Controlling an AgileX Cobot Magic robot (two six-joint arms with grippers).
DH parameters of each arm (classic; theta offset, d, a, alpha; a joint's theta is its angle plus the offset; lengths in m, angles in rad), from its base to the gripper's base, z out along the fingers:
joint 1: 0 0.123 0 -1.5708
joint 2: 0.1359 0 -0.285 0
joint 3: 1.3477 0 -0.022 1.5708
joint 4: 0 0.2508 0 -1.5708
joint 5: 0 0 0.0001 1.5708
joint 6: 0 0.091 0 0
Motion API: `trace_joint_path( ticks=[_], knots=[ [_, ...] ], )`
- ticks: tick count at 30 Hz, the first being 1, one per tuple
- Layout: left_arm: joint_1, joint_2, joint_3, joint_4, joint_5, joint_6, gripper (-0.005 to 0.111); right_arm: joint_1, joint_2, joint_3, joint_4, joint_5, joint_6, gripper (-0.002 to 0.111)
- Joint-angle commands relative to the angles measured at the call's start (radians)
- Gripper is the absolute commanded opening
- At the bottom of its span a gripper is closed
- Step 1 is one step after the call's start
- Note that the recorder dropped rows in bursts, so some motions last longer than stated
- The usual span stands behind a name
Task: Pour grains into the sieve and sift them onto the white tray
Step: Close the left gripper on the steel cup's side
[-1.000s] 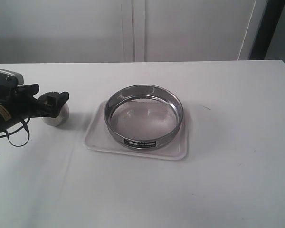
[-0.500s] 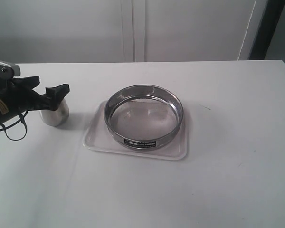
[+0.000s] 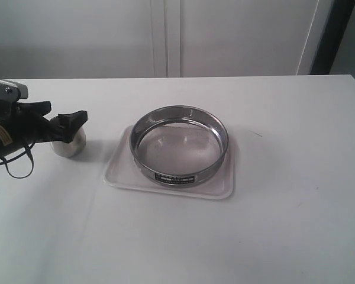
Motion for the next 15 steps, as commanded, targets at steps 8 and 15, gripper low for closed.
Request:
trace_joint_path(
  ticks=[8,15],
  knots=[
    [-0.002,0.091,0.001,-0.073,-0.025,0.059,0.105,0.002,-0.006,0.006,-0.007,-0.012,-0.001,0.0],
    [-0.002,0.091,0.001,-0.071,-0.013,0.074,0.105,0.002,-0.006,0.006,-0.007,-0.012,-0.001,0.0]
  ],
)
